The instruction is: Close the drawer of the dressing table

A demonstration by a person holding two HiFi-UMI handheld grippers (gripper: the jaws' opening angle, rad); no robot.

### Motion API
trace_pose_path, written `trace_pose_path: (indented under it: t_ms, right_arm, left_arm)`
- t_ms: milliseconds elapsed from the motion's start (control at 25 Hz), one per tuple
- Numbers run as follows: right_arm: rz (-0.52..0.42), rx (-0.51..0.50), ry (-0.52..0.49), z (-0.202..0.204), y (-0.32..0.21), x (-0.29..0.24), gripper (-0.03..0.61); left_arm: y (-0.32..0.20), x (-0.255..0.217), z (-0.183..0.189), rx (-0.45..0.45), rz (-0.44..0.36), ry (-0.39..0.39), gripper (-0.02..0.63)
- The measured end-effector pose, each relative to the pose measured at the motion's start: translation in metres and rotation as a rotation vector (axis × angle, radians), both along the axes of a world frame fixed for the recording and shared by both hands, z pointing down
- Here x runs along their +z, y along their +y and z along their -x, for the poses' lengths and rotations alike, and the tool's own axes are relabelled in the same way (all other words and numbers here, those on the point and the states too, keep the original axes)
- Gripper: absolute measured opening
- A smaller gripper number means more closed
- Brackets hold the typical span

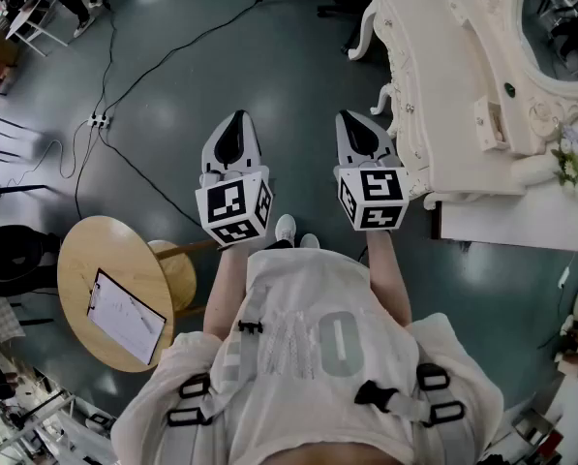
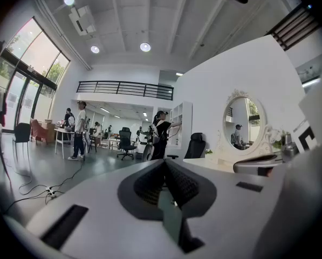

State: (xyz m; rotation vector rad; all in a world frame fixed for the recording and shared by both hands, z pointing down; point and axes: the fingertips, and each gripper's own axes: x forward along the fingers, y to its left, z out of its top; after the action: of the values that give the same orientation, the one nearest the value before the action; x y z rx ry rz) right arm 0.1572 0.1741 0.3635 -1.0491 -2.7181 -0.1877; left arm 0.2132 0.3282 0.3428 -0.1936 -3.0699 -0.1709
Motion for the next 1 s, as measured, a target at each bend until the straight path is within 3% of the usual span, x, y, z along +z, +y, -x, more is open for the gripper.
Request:
trace_pose_path:
  t_ms: [440,1000]
  right_arm:
    - [0.028,-0.011,0.02,0.008,0.02,0.005,0.008]
    - [0.035,0.037,0.051,0.059,0.072,0.022,0.008]
  left_arm:
    - [0.028,0.006,0.008,-0.013,-0.017,0.006,0.019]
    - [0.094,0.01,0.054,0.02,-0.013,-0.026,0.02]
